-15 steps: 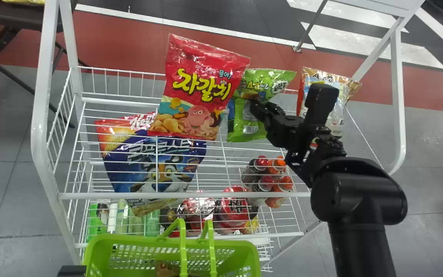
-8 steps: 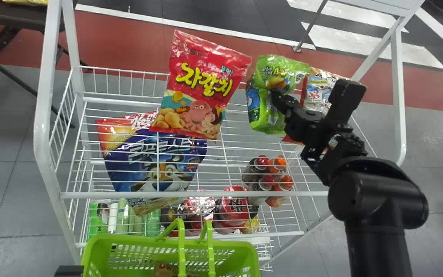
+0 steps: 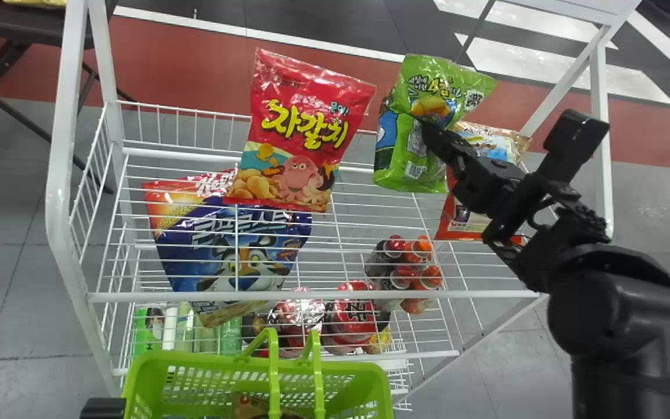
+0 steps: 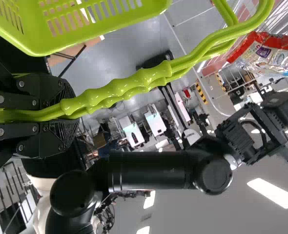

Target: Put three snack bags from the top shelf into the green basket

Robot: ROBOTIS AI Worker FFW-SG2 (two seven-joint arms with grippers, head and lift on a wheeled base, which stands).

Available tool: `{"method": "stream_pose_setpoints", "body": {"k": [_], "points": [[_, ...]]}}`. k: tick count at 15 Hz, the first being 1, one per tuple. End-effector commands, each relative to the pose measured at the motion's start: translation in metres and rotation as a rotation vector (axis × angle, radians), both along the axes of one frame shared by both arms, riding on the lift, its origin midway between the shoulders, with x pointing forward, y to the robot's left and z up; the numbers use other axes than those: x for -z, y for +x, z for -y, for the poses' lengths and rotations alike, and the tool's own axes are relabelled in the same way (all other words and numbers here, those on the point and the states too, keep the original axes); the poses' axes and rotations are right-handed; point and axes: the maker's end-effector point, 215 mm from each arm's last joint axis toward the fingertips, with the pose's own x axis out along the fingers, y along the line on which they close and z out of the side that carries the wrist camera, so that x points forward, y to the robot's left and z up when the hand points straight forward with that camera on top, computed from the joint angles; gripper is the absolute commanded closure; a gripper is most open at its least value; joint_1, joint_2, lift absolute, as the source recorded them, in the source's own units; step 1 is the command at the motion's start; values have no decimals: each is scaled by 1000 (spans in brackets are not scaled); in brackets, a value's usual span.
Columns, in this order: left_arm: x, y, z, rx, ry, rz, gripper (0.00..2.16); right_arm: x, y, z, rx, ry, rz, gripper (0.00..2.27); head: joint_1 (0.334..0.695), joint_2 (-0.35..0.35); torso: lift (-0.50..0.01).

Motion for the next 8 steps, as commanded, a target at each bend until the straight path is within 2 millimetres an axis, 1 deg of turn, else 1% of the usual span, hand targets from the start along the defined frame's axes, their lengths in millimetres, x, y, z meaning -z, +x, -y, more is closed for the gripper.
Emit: {"method": "stream_pose_setpoints", "body": {"k": [1,2,4,5,7,8], "points": [[-1,1,0,0,-1,3,1598,-13,-26,-11,-42,32,-23,2071,695,-350,-47],[-1,1,0,0,-4,2,1598,-17,-45,-17,-69,44,-52,2071,695,-350,-47],[-1,1,-2,-1,-6,0,1598,-11,-86,-23,-120,63,-141,2071,695,-350,-47],[-2,2,-2,-1,-7,2,1598,-14,-106,-23,-142,72,-163,2071,695,-350,-47],[-4,5,-4,-5,-16,3,1598,-5,-143,-26,-174,81,-256,2071,695,-350,-47],[-4,5,-5,-7,-17,3,1598,5,-166,-26,-190,98,-329,2067,695,-350,-47]]}}
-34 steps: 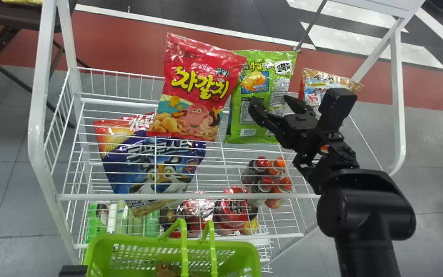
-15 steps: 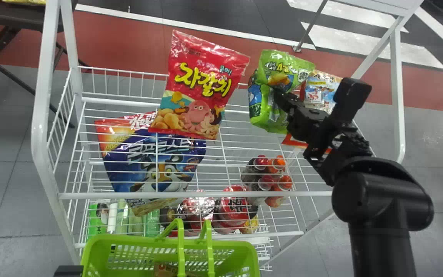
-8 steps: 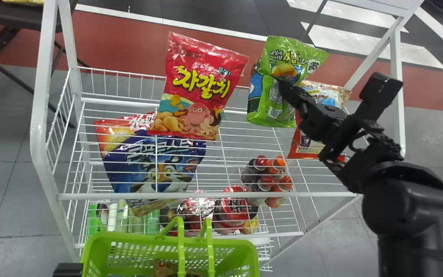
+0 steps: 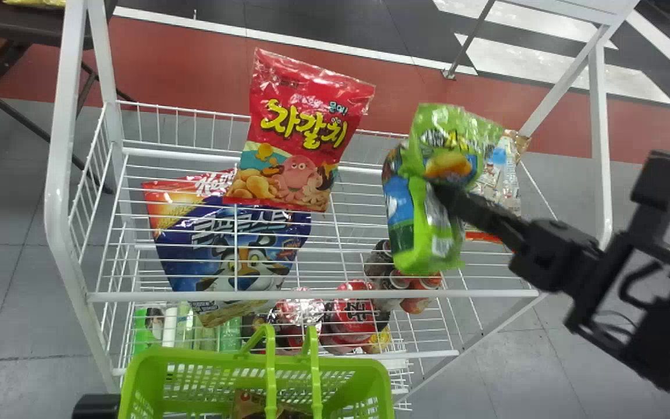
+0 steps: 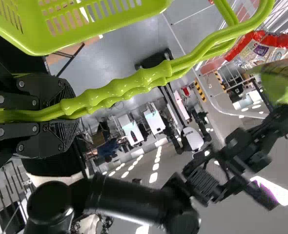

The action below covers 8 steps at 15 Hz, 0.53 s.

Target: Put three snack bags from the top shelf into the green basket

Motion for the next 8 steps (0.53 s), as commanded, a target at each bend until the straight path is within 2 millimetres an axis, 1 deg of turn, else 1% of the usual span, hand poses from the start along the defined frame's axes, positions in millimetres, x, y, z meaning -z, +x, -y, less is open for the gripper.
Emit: {"method": "stream_pose_setpoints", "body": {"k": [1,3,4,6,7,8], "points": [[-1,2,-2,-5,-6,0,1598,27,-58,1,-29,14,-200,2067,695,-350,-47],[-2,4,-2,-11,-10,2,1598,17,-77,-5,-61,7,-197,2067,695,-350,-47],[-2,5,-2,-12,-11,2,1598,17,-86,-14,-90,17,-204,2067,695,-350,-47],[-3,7,-1,-14,-14,7,1598,28,-107,-33,-142,67,-248,2067,695,-350,-47],[-3,6,-1,-14,-14,5,1598,37,-116,-37,-149,87,-279,2067,695,-350,-47],[-2,7,-2,-16,-12,4,1598,52,-125,-44,-160,108,-325,2067,695,-350,-47]]}}
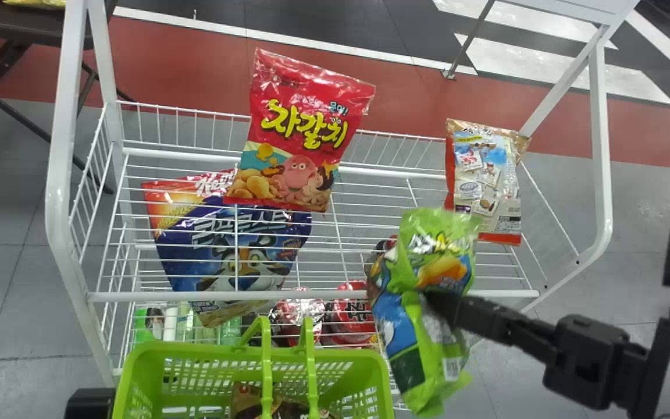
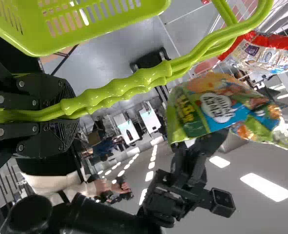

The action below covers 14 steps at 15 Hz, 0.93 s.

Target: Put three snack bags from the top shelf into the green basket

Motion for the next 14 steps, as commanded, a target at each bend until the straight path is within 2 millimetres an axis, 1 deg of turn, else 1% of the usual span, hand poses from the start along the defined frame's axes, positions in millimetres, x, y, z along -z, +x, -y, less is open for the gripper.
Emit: {"method": "stream_pose_setpoints", "body": {"k": [1,4,5,7,12,14], "points": [[0,0,0,0,-2,0,1598,37,-24,-16,-24,50,-122,2067,695,-350,-47],[0,2,0,-1,0,3,1598,76,-44,-39,-60,78,-236,2071,695,-350,-47],[0,1,0,1,2,2,1598,86,-47,-44,-64,78,-261,2067,695,-350,-47],[-2,2,-1,1,1,6,1598,117,-55,-52,-76,54,-332,2067,695,-350,-47],[-4,-2,0,16,17,-4,1598,164,-82,-92,-160,59,-463,2067,695,-350,-47],[-2,-2,0,16,21,-6,1598,187,-98,-113,-214,55,-528,2067,695,-350,-47]]}}
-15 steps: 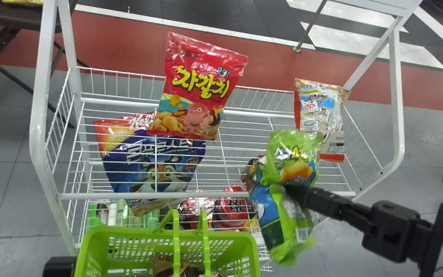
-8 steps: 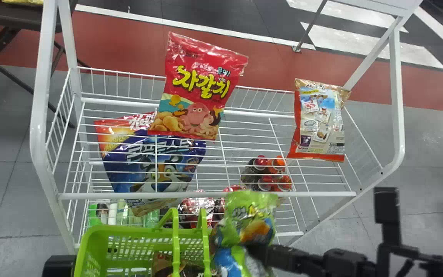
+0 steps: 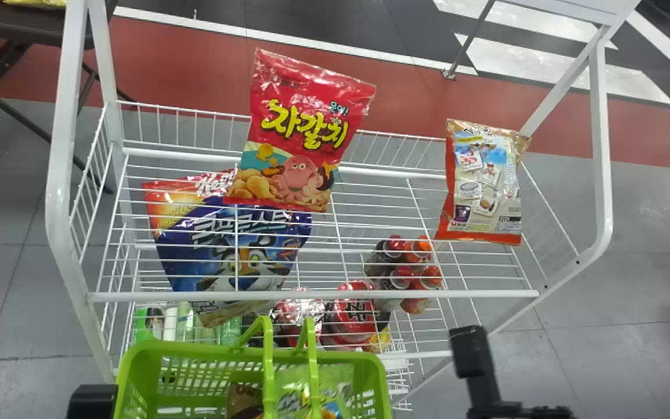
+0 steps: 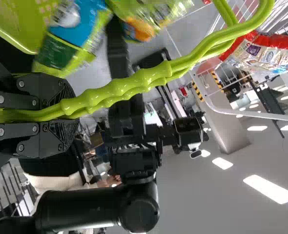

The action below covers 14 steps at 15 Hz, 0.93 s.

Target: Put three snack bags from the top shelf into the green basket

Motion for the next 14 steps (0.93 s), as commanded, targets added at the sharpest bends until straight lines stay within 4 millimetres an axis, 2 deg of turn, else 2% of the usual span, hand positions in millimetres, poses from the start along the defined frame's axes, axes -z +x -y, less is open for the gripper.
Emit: {"method": "stream_pose_setpoints", "body": {"k": [1,2,5,7,9,10,11,12,13,14], "points": [[1,0,0,0,4,-2,1598,20,-20,-28,-60,35,-79,2067,695,-350,-47],[1,0,0,1,2,-2,1598,25,-24,-41,-80,59,-94,2067,695,-350,-47],[1,-1,0,2,3,-5,1598,22,5,-74,-99,117,25,2067,695,-350,-47],[2,-2,1,2,3,-5,1598,21,33,-89,-91,148,128,2067,695,-350,-47],[1,-4,1,3,0,-6,1598,28,37,-99,-91,172,129,2047,695,-350,-47],[0,-3,1,3,-2,-4,1598,33,35,-101,-96,175,117,1787,695,-350,-47],[1,-3,0,2,-2,-5,1598,36,30,-101,-102,172,96,1089,695,-350,-47],[0,-3,0,2,-2,-4,1598,34,22,-100,-115,188,71,154,695,-350,-47],[0,-3,0,2,-2,-4,1598,29,14,-97,-124,201,40,-1,695,-350,-47],[0,-3,1,4,-3,-4,1598,24,4,-90,-133,194,-1,-1,695,-350,-47]]}}
